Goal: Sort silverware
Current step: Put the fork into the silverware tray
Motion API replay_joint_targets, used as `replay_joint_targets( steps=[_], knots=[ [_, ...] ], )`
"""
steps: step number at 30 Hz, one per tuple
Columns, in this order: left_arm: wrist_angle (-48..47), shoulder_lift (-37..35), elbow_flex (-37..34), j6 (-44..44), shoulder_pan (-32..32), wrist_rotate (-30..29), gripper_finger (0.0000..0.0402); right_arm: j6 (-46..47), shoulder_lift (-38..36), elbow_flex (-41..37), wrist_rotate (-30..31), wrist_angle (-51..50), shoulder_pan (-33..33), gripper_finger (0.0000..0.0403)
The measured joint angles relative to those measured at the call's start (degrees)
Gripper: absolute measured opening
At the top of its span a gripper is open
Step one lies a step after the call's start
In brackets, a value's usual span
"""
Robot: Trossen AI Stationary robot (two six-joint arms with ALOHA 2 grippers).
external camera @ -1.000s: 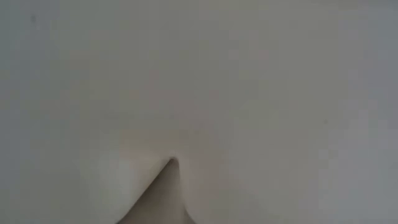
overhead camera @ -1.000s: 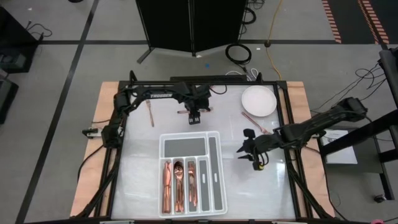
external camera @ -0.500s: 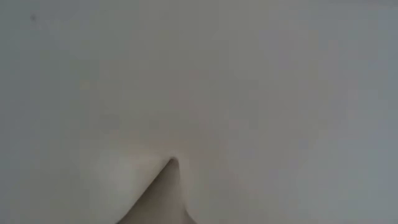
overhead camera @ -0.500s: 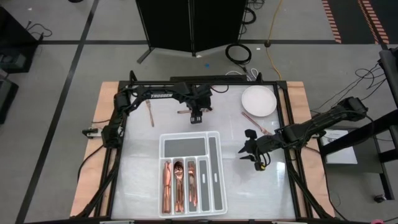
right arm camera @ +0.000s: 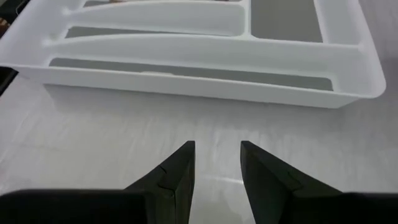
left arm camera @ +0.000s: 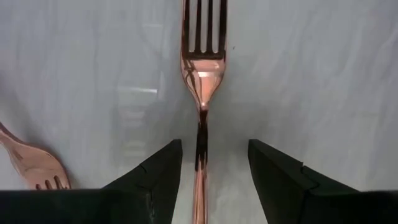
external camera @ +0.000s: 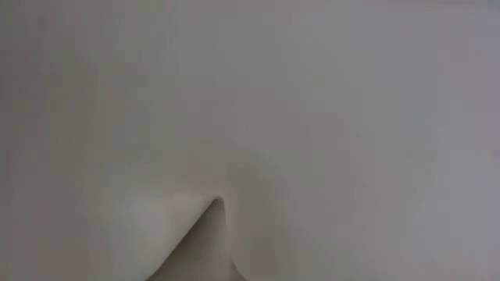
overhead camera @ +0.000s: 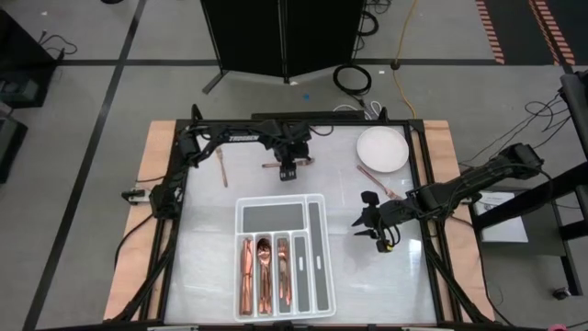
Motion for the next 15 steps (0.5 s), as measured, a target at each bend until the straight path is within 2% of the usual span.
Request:
replay_joint_targets(
  steps=[5, 8, 11, 15],
  knots=[
    [-0.20, 0.61, -0.03, -0.06, -0.02, 0.20, 0.0186, -0.71, 0.00, 0.00, 0.04, 0.73, 0.00, 0.0118],
    [-0.44, 0.65, -0.05, -0.06, -0.08, 0.22, 0.0166, -1.14, 0.00, 0.00, 0.07, 0.91, -0.07, 0.0118],
    [-0.95, 0.71, -0.07, -0.10, -0.18, 0.67, 0.0124, -1.48, 0.00, 0.00, 0.07, 1.32, -0.07, 0.0118],
    [-1.38, 0.72, -0.10, -0.51, -0.34, 1.36, 0.0046, -2.26, 0.00, 0.00, 0.07, 1.93, -0.07, 0.0118]
  ],
)
